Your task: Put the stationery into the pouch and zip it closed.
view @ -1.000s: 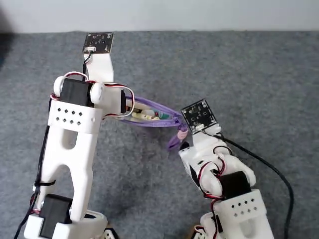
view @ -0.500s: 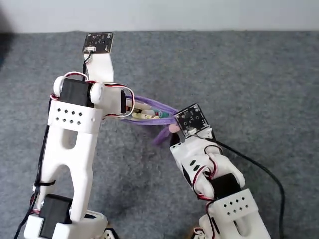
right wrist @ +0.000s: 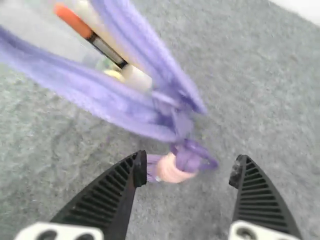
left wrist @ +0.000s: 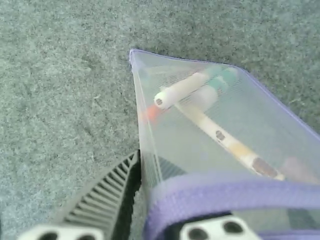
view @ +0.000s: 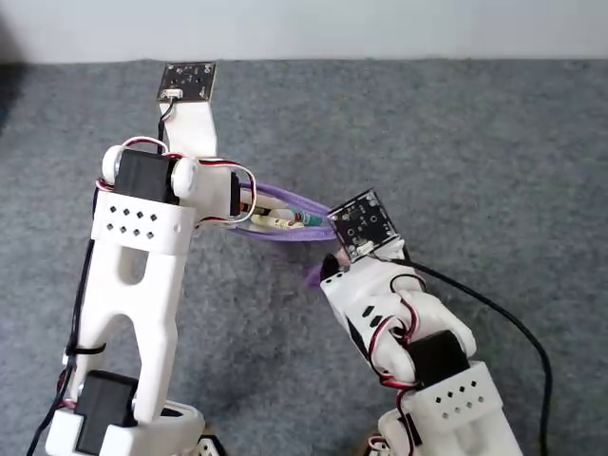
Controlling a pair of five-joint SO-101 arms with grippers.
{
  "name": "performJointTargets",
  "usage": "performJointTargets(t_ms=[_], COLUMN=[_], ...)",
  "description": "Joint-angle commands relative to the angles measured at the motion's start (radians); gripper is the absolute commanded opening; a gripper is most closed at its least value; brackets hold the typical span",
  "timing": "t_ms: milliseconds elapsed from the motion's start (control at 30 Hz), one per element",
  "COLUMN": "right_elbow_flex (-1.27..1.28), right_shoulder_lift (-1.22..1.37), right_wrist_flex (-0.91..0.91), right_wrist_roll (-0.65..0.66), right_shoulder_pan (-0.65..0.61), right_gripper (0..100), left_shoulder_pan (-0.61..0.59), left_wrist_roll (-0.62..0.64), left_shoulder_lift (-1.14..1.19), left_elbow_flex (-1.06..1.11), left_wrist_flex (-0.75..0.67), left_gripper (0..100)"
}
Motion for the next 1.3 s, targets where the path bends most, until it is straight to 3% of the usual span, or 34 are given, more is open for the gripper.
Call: performJointTargets(t_ms=[0, 200, 433, 667, 1267], right_elbow_flex=[-0.064, 0.026, 0.100, 0.112, 0.104], right_shoulder_lift=[-0.013, -0.008, -0.008, -0.007, -0.018], right_wrist_flex=[0.007, -0.082, -0.193, -0.189, -0.128], right_wrist_roll=[0.014, 0.014, 0.014, 0.015, 0.057], right_shoulder_pan=[-0.031, -0.033, -0.030, 0.008, 0.051], right_gripper=[28.0, 26.9, 9.9, 14.3, 14.4], left_shoulder_pan=[-0.003, -0.002, -0.002, 0.000, 0.000], left_wrist_roll=[0.005, 0.005, 0.003, 0.003, 0.003], left_shoulder_lift=[-0.006, -0.006, -0.006, -0.005, -0.005], left_elbow_flex=[-0.012, -0.012, -0.012, -0.012, -0.010], left_wrist_flex=[0.008, 0.006, 0.006, 0.003, 0.003], left_gripper=[1, 1, 1, 1, 1])
